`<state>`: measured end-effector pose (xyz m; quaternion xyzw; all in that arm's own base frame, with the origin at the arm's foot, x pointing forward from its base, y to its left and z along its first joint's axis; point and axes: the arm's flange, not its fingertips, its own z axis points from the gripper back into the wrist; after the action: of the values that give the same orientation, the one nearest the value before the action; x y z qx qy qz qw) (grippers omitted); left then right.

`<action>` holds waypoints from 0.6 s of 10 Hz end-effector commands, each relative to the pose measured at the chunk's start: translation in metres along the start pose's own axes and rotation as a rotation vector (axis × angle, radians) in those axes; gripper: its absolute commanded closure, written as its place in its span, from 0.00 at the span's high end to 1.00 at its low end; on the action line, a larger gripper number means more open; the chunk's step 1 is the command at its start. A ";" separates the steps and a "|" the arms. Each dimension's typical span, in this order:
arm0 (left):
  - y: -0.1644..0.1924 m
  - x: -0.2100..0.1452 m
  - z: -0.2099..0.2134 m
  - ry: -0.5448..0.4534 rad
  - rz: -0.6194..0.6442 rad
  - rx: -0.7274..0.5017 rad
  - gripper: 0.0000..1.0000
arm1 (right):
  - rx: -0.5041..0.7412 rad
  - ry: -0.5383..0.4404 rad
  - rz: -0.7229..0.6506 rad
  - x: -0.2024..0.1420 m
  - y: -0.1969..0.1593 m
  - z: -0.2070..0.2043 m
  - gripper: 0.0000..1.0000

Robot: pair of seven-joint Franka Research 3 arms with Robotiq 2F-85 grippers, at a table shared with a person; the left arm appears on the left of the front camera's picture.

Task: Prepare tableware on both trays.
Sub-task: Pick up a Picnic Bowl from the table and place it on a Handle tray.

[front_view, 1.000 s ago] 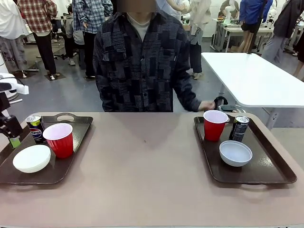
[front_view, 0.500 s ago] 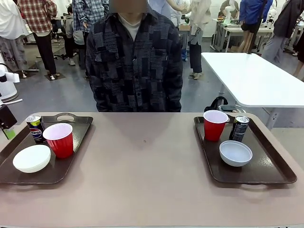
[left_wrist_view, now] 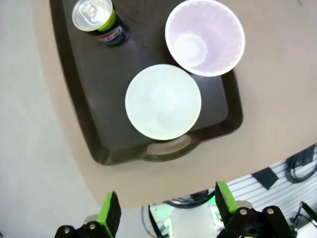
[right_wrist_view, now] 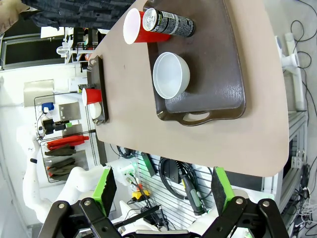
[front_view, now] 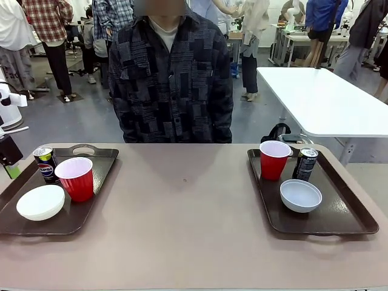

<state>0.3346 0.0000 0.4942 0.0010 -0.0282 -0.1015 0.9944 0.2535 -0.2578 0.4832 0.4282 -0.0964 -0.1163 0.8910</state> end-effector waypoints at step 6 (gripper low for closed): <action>0.051 0.009 0.020 0.006 0.083 -0.399 1.00 | 0.003 0.004 0.019 -0.002 -0.002 0.001 1.00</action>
<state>0.3391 0.0225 0.5031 -0.0939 -0.0230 -0.0790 0.9922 0.2533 -0.2579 0.4831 0.4282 -0.0965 -0.1165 0.8909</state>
